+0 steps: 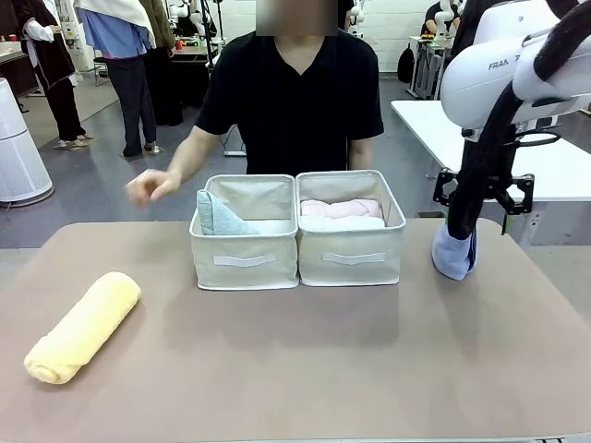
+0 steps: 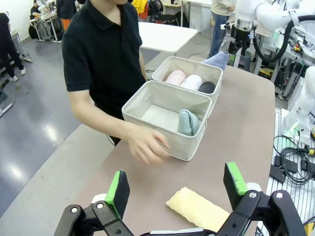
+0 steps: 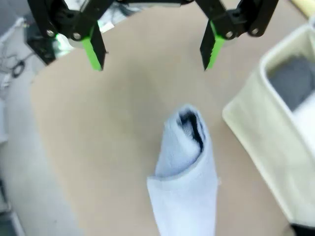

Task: Sort the towels based on their folding style.
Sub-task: Pick up another triangle-folded towel from the table and place it in the left Fabric basket.

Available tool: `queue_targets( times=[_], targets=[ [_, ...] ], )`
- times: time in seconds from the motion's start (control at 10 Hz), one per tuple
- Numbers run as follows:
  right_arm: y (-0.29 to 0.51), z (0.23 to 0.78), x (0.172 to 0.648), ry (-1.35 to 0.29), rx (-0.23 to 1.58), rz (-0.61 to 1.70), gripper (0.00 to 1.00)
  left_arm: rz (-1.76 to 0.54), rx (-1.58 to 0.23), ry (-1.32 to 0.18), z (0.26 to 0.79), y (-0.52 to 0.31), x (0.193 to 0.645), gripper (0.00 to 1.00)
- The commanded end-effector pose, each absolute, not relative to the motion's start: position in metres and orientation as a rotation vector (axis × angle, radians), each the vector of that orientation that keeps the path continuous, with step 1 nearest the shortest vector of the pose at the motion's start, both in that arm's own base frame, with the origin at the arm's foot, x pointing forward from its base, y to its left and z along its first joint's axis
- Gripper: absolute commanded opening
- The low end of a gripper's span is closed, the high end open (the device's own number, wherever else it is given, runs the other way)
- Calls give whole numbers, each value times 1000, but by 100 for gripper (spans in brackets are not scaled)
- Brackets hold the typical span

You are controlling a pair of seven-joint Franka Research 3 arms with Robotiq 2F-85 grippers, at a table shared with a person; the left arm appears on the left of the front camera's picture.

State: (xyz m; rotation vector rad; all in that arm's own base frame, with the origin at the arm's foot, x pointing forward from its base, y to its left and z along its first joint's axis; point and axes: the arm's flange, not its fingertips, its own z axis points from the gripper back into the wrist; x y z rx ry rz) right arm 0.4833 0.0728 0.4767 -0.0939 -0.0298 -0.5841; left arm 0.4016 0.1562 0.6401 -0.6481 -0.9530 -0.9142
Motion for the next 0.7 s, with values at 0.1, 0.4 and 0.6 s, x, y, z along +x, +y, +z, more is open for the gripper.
queue_targets(
  times=[0.1,0.4,0.6],
  targets=[
    [62,481,502,-156,10,-621,100,-920,-662,-977,641,156,401,100],
    [47,464,522,-135,28,-519,100,-920,-662,-977,641,156,401,100],
    [42,454,529,-116,39,-428,100,-920,-662,-977,641,156,401,100]
  ],
)
